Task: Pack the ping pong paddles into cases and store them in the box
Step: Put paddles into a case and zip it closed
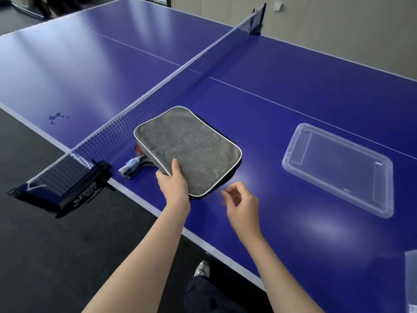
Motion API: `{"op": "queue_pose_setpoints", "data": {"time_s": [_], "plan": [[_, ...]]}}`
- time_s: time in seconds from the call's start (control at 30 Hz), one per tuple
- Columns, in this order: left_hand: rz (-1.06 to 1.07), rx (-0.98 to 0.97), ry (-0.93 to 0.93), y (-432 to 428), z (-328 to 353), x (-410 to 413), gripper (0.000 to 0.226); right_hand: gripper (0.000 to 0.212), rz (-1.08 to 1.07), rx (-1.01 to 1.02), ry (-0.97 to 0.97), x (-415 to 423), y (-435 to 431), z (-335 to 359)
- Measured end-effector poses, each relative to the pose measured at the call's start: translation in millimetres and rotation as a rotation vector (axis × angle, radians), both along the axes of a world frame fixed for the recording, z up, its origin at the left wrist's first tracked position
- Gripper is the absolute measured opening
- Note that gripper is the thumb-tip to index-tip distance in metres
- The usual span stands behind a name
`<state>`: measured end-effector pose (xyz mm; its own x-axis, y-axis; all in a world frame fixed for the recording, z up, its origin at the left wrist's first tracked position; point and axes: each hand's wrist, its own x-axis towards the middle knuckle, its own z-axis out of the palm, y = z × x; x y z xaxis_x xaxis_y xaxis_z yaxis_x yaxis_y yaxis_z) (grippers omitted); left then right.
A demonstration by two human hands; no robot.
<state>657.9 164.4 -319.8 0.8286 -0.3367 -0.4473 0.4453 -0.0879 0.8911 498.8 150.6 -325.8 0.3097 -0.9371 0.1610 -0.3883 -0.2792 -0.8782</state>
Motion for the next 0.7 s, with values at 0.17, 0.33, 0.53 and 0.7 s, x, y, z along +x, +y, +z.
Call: {"op": "queue_pose_setpoints", "data": {"time_s": [0.17, 0.33, 0.53, 0.7], "plan": [[-0.09, -0.026, -0.016, -27.9, 3.6, 38.1, 0.041, 0.027, -0.081, 0.056, -0.055, 15.6, -41.3, 3.8], [-0.229, -0.038, -0.016, -48.7, 3.2, 58.8, 0.028, 0.023, -0.178, 0.181, -0.126, 12.3, -74.3, 6.8], [-0.456, -0.026, -0.083, -76.1, -0.9, 81.6, 0.032, 0.023, -0.273, 0.187, -0.133, 0.2, -101.9, 12.5], [-0.686, -0.04, -0.163, -96.4, 0.4, 95.6, 0.024, 0.018, -0.313, 0.146, -0.113, -6.7, -116.1, 26.8]]}}
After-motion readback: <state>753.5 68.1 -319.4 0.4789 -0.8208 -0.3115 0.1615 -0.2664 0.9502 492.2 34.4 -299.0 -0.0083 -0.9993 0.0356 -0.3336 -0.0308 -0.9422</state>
